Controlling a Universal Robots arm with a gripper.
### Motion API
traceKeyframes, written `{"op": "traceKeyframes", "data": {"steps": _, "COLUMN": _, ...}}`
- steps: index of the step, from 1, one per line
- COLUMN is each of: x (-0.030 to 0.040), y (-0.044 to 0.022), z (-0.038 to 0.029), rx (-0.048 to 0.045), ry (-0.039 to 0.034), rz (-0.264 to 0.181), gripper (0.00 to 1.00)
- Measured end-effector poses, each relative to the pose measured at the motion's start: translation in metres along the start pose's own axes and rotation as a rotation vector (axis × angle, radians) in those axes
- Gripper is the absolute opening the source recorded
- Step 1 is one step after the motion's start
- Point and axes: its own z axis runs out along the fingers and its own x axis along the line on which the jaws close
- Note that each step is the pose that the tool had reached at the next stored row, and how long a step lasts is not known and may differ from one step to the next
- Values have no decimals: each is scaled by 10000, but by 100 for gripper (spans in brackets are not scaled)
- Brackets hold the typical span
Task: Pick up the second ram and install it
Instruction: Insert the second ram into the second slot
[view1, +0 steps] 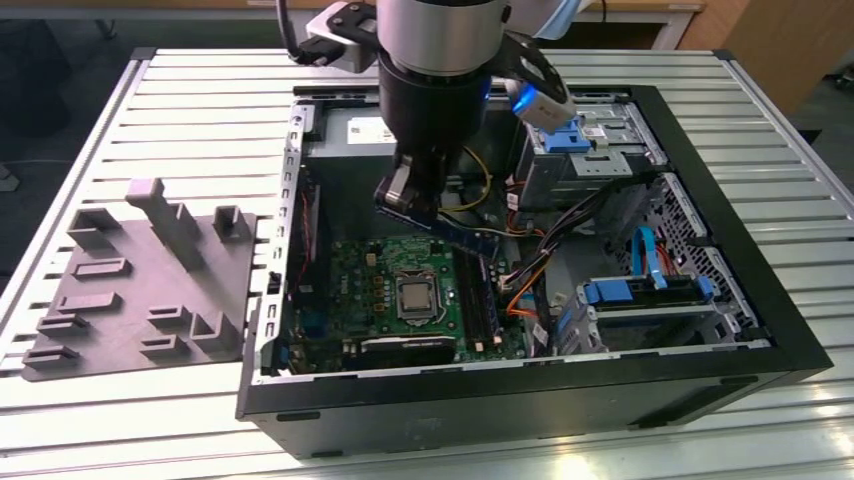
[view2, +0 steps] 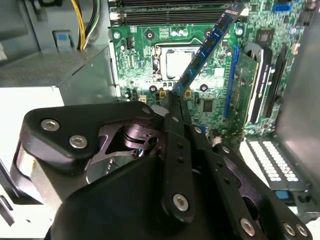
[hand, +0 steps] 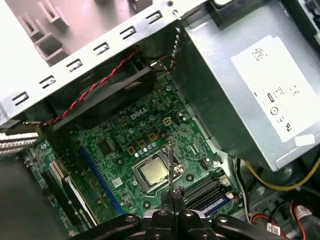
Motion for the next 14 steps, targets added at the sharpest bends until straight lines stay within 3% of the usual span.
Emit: {"op": "traceKeyframes", "data": {"steps": 14, "x": 0, "y": 0, "z": 9, "rx": 45, "ry": -63, "rz": 2089, "gripper": 11}}
